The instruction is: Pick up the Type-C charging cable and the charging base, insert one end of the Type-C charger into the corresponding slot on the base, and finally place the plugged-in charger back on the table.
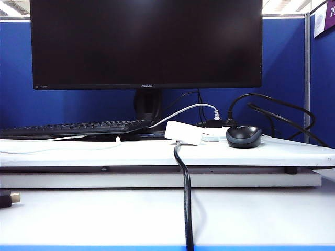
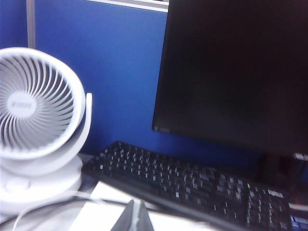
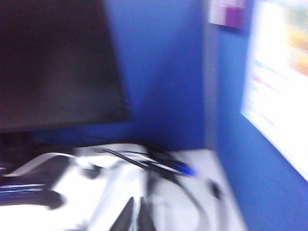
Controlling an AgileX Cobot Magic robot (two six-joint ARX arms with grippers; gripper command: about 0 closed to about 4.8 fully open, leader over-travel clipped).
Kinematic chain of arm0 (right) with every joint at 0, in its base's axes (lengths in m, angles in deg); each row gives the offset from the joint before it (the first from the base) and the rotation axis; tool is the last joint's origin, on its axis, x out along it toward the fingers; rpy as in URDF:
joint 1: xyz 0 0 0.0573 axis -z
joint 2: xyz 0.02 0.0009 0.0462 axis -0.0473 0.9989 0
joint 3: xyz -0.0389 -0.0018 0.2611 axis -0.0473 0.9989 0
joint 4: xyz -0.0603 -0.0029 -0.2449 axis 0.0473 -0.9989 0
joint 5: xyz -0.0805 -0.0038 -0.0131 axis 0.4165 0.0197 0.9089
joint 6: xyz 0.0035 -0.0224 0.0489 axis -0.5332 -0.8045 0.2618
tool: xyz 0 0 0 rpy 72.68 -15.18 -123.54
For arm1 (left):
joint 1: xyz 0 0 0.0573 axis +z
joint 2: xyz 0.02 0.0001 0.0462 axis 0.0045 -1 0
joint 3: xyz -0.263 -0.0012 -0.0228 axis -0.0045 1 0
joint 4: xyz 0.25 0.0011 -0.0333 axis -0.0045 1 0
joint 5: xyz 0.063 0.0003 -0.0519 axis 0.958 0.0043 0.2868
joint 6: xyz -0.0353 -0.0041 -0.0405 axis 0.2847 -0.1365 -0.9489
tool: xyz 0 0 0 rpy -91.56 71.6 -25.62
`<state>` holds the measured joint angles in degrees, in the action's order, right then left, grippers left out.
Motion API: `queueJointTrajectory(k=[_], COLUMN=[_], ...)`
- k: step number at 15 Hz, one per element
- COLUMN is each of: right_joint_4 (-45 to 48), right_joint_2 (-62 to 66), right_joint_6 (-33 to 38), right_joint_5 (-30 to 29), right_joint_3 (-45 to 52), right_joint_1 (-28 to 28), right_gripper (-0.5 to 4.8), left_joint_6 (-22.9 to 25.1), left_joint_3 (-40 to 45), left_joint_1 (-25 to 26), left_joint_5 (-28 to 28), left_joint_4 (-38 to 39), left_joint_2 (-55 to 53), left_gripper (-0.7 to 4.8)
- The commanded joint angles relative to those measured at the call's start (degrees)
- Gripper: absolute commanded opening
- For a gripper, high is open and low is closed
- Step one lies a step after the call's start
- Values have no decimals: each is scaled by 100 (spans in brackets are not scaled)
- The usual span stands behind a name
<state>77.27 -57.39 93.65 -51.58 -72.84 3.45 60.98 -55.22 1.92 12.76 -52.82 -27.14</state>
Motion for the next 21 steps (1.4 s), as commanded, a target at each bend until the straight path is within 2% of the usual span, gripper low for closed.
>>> queueJointTrajectory(k=[1,3,4,6,9,11,13,14,16,18,21], right_joint_4=[96,-140,-525,-1121,-1327,-1703,-1915,-2048,-2310,-2538,-2551], right_joint_2=[1104,2118,2610,3506,4586,5355,6015,6354,6883,7213,7563], right_joint_6=[-334,-337,-339,-455,-699,-1862,-2201,-2365,-2846,-3526,-4520], right_joint_5=[-1443,-2446,-2555,-2520,-2516,-2474,-2017,-1912,-1849,-1814,-1690], right_joint_3=[-1104,-2087,-2649,-3565,-4299,-4542,-4546,-4546,-4546,-4546,-4546], right_joint_1=[-15,-96,-245,-739,-1502,-2229,-2726,-2855,-3008,-3051,-3051], right_gripper=[-1,-1,-1,-1,-1,-1,5,79,292,304,369], left_joint_6=[160,155,157,160,160,125,90,90,90,83,-61], left_joint_3=[-752,-1327,-1593,-2070,-2468,-2468,-2468,-2468,-2465,-2468,-2468], left_joint_1=[2,2,0,0,2,-2,-2,-2,-2,-2,-2], left_joint_5=[-398,-723,-953,-1005,-1121,-1257,-1410,-1412,-1447,-1556,-1563], left_joint_4=[24,304,431,855,1189,1161,1150,1150,1150,1156,1176], left_joint_2=[-881,-1456,-1729,-2162,-2507,-2494,-2498,-2496,-2494,-2494,-2496], left_gripper=[-5,-5,-5,-5,-5,-5,-5,-5,-5,-5,-5])
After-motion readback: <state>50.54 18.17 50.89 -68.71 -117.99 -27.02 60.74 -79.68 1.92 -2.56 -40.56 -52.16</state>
